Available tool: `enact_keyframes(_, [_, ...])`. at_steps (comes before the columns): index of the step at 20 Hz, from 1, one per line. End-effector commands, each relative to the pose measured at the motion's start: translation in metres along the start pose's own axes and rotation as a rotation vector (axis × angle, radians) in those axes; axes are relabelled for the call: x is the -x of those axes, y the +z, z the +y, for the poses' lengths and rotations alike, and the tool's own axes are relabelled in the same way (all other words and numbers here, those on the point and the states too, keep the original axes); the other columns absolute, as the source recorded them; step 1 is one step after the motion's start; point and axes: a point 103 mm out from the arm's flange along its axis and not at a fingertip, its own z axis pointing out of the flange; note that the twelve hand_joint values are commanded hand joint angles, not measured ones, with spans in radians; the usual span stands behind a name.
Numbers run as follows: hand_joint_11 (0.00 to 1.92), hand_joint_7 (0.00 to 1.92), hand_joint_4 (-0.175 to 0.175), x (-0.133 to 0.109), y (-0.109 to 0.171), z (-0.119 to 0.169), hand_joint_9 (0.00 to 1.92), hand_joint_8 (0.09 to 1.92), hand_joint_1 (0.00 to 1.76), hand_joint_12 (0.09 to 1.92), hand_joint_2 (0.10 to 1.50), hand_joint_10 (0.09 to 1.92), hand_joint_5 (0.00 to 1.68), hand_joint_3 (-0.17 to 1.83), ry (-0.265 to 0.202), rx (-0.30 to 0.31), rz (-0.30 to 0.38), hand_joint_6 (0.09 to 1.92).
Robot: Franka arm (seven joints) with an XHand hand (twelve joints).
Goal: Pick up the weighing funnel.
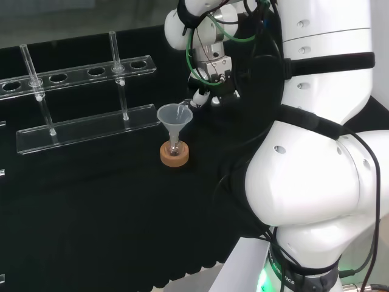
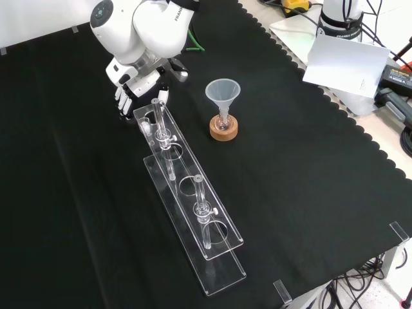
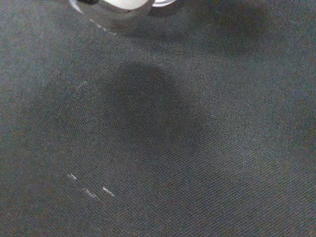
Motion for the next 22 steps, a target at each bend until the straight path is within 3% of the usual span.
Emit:
enact_keyframes(1, [0.48,0.44,-0.033,-0.002,0.002,-0.001,0.69,0.67,0.93,1.24,0.92,0.5,0.47,-0.17,-0.007,0.005,0.008,0.7])
enact_keyframes(10, [0.44,0.4,-0.035,-0.013,0.007,0.001,0.64,0.69,0.91,1.27,0.9,0.54,0.44,-0.17,0.005,0.028,0.001,0.64])
enact_keyframes(22, [0.45,0.44,-0.01,-0.022,0.014,0.008,0.67,0.71,0.91,1.27,0.91,0.56,0.61,-0.17,0.021,0.039,-0.014,0.71])
